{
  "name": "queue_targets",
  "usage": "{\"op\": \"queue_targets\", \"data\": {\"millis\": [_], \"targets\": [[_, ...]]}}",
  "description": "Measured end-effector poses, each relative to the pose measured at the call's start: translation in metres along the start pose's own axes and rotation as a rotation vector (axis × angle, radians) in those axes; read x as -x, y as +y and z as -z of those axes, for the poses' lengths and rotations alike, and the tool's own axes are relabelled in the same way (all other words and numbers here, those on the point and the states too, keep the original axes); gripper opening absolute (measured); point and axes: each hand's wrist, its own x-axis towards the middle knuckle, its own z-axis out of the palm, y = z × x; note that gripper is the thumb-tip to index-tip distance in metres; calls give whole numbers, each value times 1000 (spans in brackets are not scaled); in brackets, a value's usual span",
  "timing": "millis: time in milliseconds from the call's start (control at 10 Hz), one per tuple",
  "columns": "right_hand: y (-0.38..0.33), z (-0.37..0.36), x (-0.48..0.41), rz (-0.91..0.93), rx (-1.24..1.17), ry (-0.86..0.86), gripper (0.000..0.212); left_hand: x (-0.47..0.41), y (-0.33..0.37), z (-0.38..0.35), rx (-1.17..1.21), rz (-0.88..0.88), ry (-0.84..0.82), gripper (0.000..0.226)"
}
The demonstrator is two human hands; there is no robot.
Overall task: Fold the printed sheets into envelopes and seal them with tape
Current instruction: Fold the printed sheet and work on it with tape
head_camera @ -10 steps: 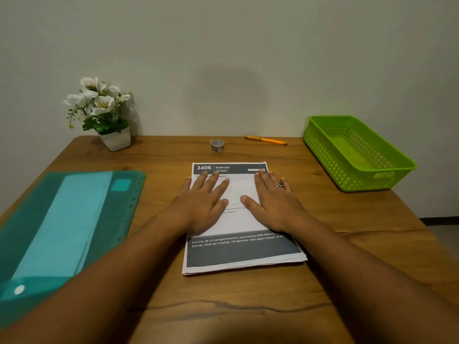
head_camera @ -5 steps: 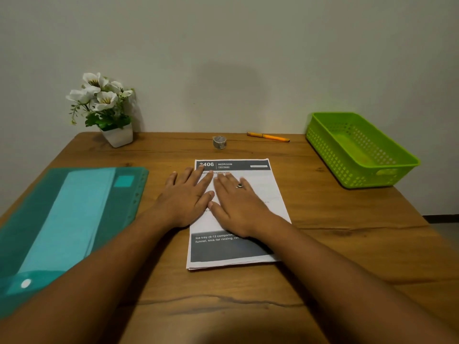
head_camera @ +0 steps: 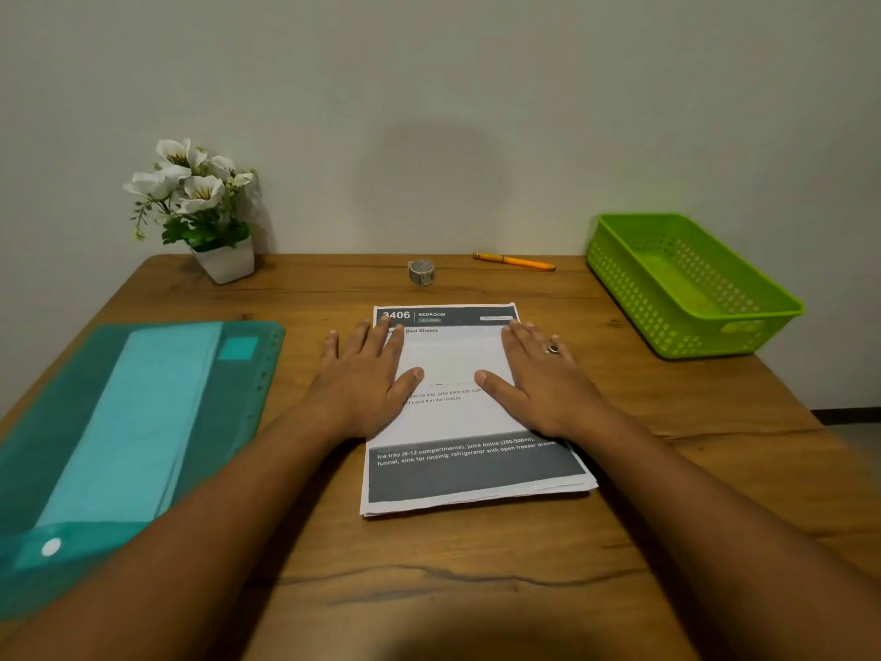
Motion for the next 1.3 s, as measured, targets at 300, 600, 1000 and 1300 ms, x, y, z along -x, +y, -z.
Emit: {"op": "queue_targets", "data": {"millis": [300, 600, 1000, 1300], "targets": [[0, -2, -2, -3, -2, 29, 91, -2, 5, 8, -5, -90, -50, 79], [-3, 6, -4, -9, -38, -10, 90, -3, -9, 42, -14, -52, -30, 79], [-21, 59, -17, 13, -50, -131, 89, -26, -6, 64, 48, -34, -219, 62], [-29, 71, -25, 20, -31, -144, 95, -21, -8, 59, 173, -32, -206, 83]]}}
